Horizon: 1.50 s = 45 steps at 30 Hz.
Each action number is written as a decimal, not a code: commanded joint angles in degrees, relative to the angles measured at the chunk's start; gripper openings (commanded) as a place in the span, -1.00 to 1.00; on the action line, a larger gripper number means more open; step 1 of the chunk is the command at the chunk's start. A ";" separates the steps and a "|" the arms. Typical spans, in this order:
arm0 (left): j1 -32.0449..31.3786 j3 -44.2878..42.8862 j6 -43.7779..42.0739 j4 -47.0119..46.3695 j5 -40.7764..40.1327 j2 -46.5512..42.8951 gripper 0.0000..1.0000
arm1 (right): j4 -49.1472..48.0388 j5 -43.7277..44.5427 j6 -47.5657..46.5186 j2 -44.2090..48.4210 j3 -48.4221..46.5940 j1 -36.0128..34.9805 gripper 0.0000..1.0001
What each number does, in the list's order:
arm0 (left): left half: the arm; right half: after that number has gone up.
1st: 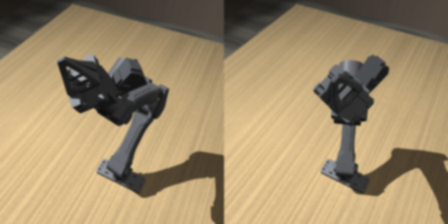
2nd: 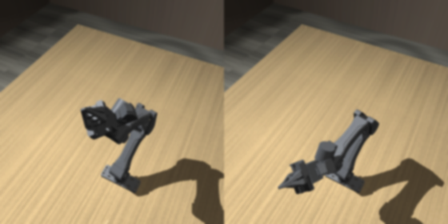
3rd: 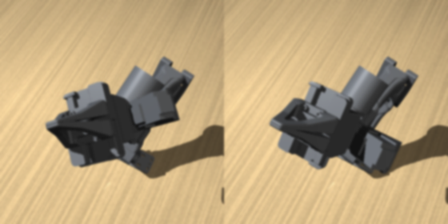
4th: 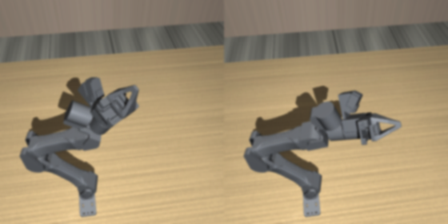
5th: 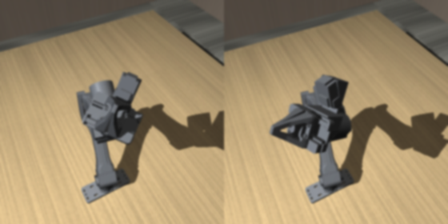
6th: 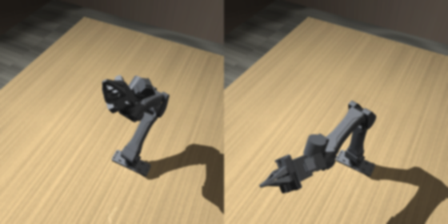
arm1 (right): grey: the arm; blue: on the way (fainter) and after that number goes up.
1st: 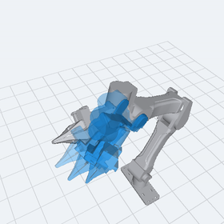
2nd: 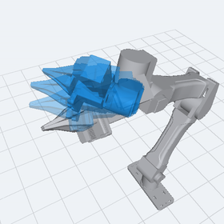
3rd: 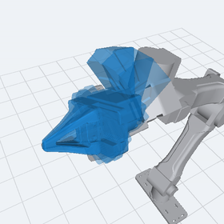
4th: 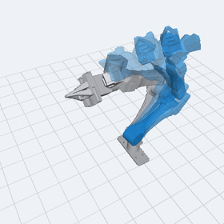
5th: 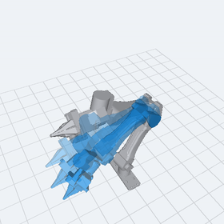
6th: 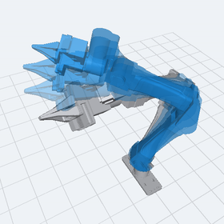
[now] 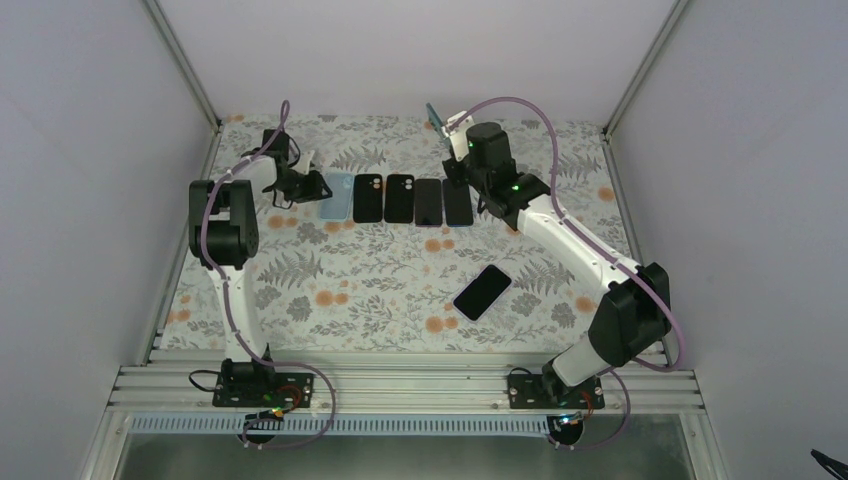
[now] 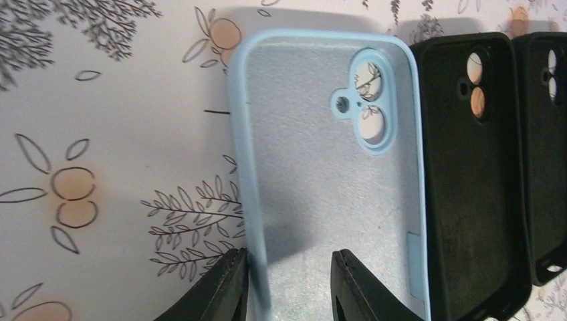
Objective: Take the phone out of the phone case
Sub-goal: Place the phone case at the center of the board, then place the phone at the center of the board.
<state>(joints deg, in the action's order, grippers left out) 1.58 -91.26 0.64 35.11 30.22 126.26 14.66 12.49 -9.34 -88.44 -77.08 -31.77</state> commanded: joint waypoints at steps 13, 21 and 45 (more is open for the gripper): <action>0.85 8.49 1.98 -4.34 -4.25 -12.06 0.45 | -3.57 -1.16 -0.11 2.57 -0.91 0.36 -0.92; 0.79 10.31 4.31 -11.72 7.48 -25.92 1.00 | -4.89 -0.55 -4.36 2.33 -1.07 -0.14 -0.92; -2.39 12.66 35.87 -36.07 36.86 -32.19 1.00 | -33.13 23.24 -37.95 2.39 12.64 -12.71 -0.92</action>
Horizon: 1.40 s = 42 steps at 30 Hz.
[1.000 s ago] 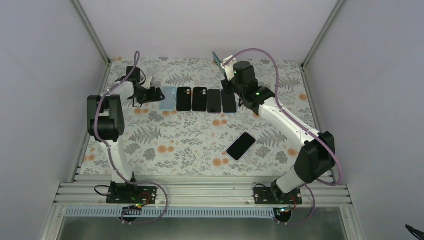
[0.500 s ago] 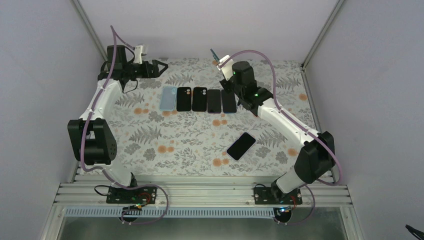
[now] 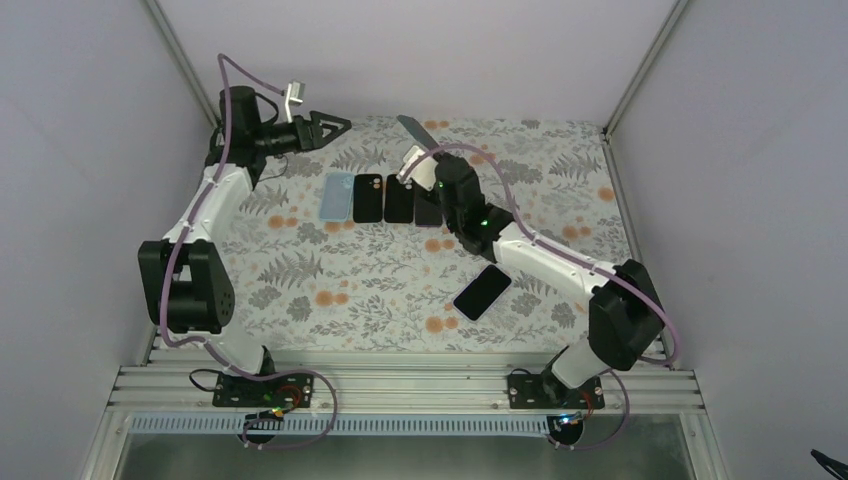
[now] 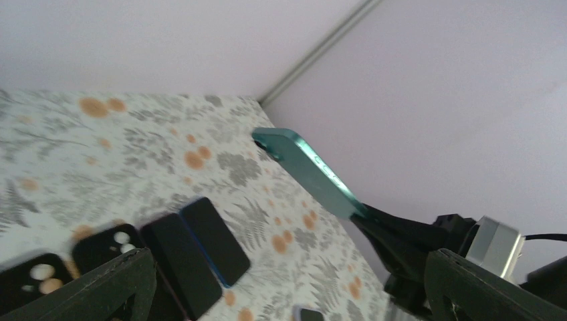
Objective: Take the phone out of the phone case
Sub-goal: Place the phone at the center of the board.
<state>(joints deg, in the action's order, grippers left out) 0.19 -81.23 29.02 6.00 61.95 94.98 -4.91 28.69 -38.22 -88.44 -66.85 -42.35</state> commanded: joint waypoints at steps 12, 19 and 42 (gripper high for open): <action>-5.11 10.06 15.70 -14.44 6.53 -0.68 0.96 | -47.15 14.07 -34.51 2.46 18.28 -10.56 -0.92; -7.09 11.76 15.86 -14.54 5.71 -0.25 0.81 | -57.08 14.89 -41.80 1.10 21.88 -13.39 -0.92; -8.64 16.97 29.90 -34.00 8.80 0.18 0.25 | -67.83 15.99 -50.71 -4.23 26.22 -18.66 -0.92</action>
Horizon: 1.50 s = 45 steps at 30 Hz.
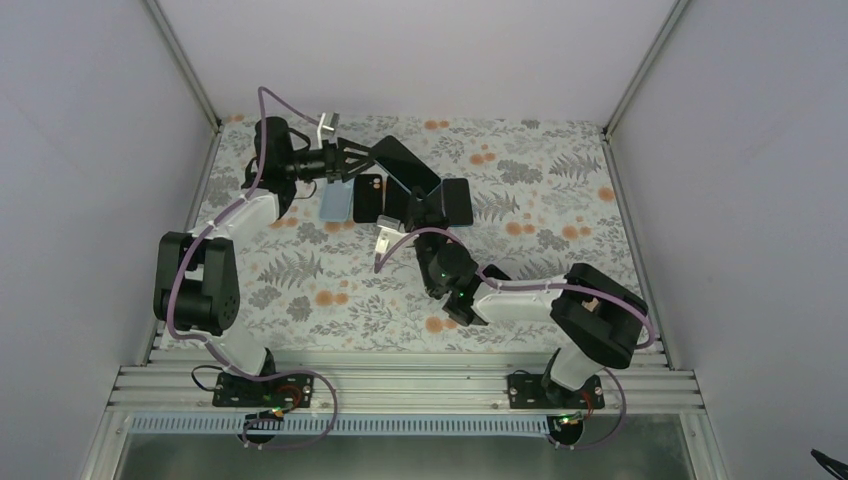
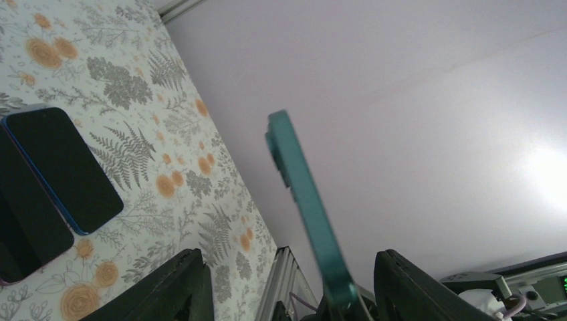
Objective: Take the phone out of the phone case
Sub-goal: Place the phone at the center of the board.
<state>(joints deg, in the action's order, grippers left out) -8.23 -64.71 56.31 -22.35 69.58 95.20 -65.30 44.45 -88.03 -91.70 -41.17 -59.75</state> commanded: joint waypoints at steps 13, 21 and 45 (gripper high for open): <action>-1.42 0.96 3.65 -5.14 1.02 0.69 -0.46 | -17.08 0.55 -6.88 -6.20 1.65 -2.51 -0.92; -1.53 2.81 5.38 -6.32 0.83 0.48 -0.84 | -22.31 0.39 -10.50 -8.33 2.09 -2.59 -0.88; 1.50 2.14 2.80 -6.40 0.29 -0.88 -0.95 | 32.07 -2.49 26.92 6.25 -4.05 -2.85 0.80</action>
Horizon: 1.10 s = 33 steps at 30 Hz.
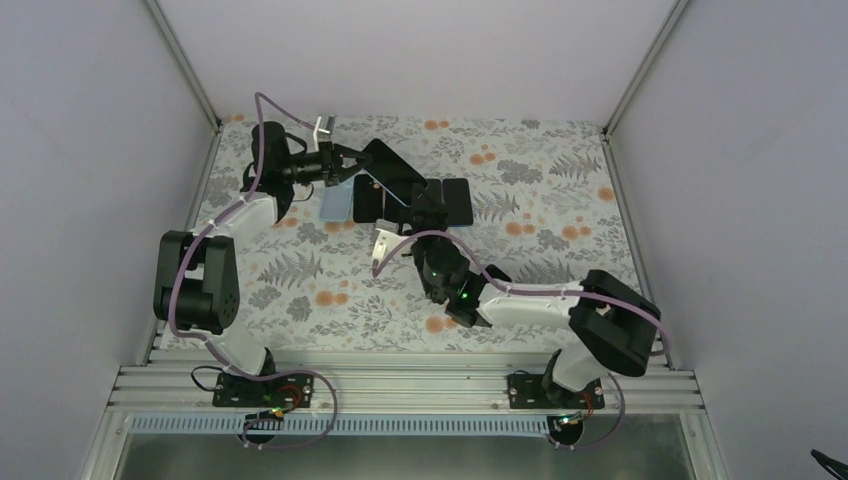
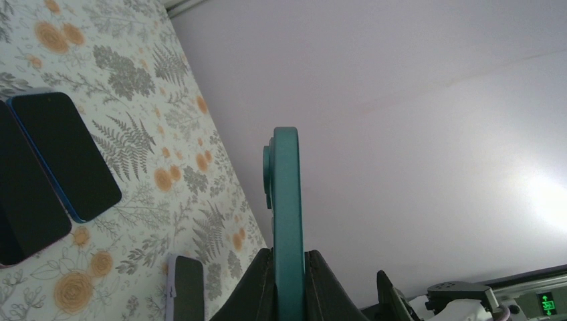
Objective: Take the phone out of the phone case
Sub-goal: Place the phone at the center of the board.
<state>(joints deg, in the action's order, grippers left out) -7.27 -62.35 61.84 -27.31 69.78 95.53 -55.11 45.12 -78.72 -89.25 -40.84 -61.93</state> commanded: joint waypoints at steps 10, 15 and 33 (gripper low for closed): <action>0.69 -4.27 -19.24 14.41 -1.30 -1.92 -0.95 | 59.33 -21.35 42.15 8.04 -16.65 3.99 0.99; 0.68 -6.76 -28.49 22.18 -1.52 -1.76 -0.95 | 68.42 -32.83 48.60 9.70 -22.46 9.39 0.99; -2.85 -11.47 -53.34 37.07 5.53 -2.49 -0.95 | 88.56 -81.07 62.94 5.60 -37.97 31.14 1.00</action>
<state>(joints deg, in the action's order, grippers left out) -8.86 -70.76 17.39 7.16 69.52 95.50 27.38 -19.79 -21.47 -80.79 -75.57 -34.33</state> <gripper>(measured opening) 0.073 0.994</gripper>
